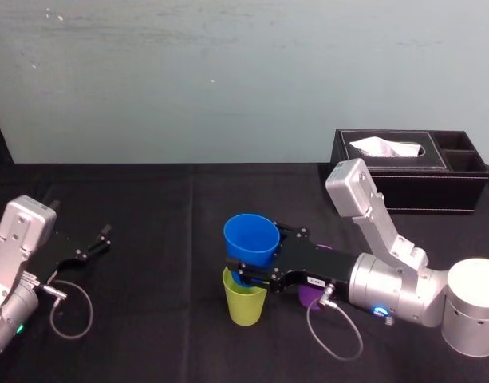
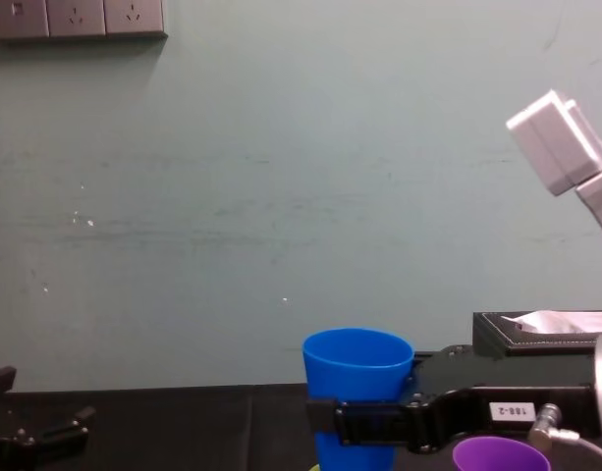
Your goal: Stack the three plastic cups sequentially using one hand.
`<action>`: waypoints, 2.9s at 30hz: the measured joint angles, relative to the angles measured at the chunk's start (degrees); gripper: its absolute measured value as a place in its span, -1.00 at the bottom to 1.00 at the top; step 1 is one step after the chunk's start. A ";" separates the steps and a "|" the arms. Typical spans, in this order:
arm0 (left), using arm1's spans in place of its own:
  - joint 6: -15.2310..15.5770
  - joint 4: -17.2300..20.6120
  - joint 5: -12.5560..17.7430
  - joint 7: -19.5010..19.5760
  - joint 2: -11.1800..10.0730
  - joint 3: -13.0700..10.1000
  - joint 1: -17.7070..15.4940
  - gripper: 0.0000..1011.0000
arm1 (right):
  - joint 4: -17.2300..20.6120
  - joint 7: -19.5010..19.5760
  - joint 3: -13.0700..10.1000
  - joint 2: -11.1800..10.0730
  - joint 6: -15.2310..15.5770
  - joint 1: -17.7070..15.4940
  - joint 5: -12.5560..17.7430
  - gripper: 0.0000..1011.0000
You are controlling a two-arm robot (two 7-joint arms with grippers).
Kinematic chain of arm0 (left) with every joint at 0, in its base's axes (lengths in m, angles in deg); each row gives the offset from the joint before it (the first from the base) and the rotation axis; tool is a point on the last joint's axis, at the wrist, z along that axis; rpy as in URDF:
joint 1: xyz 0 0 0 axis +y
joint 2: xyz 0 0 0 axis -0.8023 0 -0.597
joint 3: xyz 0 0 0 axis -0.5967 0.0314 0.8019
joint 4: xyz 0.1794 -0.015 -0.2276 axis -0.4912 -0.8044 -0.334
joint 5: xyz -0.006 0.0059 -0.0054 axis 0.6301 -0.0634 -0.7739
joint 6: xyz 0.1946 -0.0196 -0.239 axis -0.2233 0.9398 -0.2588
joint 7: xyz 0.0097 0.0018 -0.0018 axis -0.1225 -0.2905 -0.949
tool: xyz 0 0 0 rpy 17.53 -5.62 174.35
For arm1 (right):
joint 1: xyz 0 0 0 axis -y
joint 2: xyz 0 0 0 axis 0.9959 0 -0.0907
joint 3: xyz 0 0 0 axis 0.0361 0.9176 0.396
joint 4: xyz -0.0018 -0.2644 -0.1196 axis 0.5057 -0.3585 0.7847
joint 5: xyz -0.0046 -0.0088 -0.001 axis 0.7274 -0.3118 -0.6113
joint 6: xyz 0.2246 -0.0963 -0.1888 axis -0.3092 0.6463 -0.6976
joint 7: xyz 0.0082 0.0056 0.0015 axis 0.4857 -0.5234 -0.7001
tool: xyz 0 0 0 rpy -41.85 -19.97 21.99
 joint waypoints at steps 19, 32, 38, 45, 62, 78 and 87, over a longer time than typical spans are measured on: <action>0.00 0.00 0.00 0.00 0.00 0.00 0.00 0.98 | -4.22 -0.88 1.79 1.18 -2.26 2.45 -0.49 0.43; 0.00 0.00 0.00 0.00 0.00 0.00 0.00 0.98 | -7.29 -1.76 2.69 2.01 -3.52 3.59 -1.30 0.43; 0.00 0.00 0.00 0.00 0.00 0.00 0.00 0.98 | -8.13 -1.89 2.96 2.35 -3.78 3.71 -1.55 0.43; 0.00 0.00 0.00 0.00 0.00 0.00 0.00 0.98 | -8.66 -1.65 3.07 2.74 -3.70 3.67 -1.95 0.43; 0.00 0.00 0.00 0.00 0.00 0.00 0.00 0.98 | -8.58 -1.61 3.03 2.66 -3.72 3.61 -1.88 0.69; 0.00 0.00 0.00 0.00 0.00 0.00 0.00 0.98 | -8.51 -1.61 3.01 2.61 -3.72 3.61 -1.81 0.99; 0.00 0.00 0.00 0.00 0.00 0.00 0.00 0.98 | -7.22 0.10 0.78 2.96 -5.95 1.76 -0.75 0.99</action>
